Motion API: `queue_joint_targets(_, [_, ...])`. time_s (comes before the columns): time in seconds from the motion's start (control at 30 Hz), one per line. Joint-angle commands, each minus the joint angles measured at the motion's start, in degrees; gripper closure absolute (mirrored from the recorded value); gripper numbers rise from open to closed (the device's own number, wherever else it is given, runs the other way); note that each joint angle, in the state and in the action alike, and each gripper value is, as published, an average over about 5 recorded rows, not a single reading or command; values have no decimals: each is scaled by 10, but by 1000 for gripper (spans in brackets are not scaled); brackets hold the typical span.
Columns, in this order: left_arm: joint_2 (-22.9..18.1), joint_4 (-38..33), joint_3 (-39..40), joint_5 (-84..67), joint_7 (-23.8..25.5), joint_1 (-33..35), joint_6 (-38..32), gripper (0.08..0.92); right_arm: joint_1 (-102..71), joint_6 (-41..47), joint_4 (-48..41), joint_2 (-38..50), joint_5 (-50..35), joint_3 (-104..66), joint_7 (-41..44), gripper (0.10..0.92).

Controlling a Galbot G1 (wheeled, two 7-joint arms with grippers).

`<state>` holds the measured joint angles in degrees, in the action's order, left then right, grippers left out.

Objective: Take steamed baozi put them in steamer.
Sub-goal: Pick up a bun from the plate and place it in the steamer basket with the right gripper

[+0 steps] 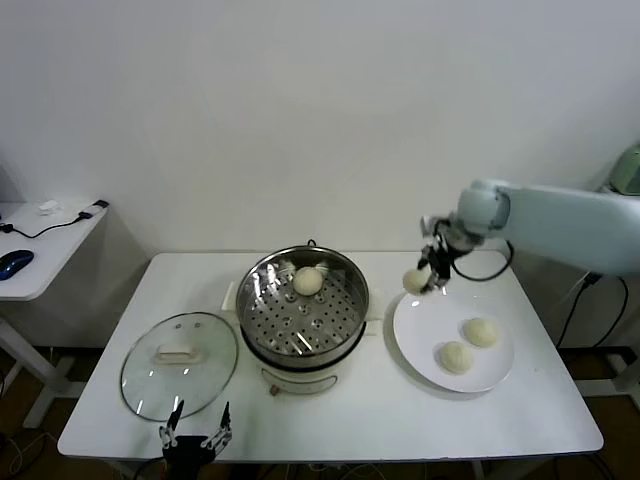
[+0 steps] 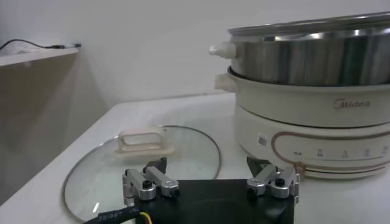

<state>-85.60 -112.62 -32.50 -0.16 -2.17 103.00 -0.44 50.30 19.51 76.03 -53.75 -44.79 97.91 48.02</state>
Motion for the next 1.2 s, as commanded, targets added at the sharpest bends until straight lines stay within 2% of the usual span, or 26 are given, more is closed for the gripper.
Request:
queue_joint_targets(0.03, [5, 0, 1, 2, 0, 0, -1, 177, 181, 49, 109, -68, -171, 26, -29, 448])
queue_joint_targets(0.17, [8, -1, 1, 3, 0, -3, -1, 177, 149, 92, 140, -141, -227, -15, -79, 448])
queue_joint_targets(0.27, [8, -2, 0, 4, 0, -5, -1, 177, 101, 105, 127, -195, -232, -32, -102, 448])
queue_joint_targets(0.57, [6, 4, 1, 5, 0, -10, -3, 177, -37, 116, 0, -304, -182, -39, -133, 448])
queue_joint_targets(0.83, [8, 14, 1, 4, 1, -17, -3, 177, -117, 114, -91, -352, -145, -43, -139, 448])
queue_joint_targets(1.2, [10, 20, 4, 3, 2, -20, -2, 177, -155, 116, -124, -368, -123, -44, -145, 448])
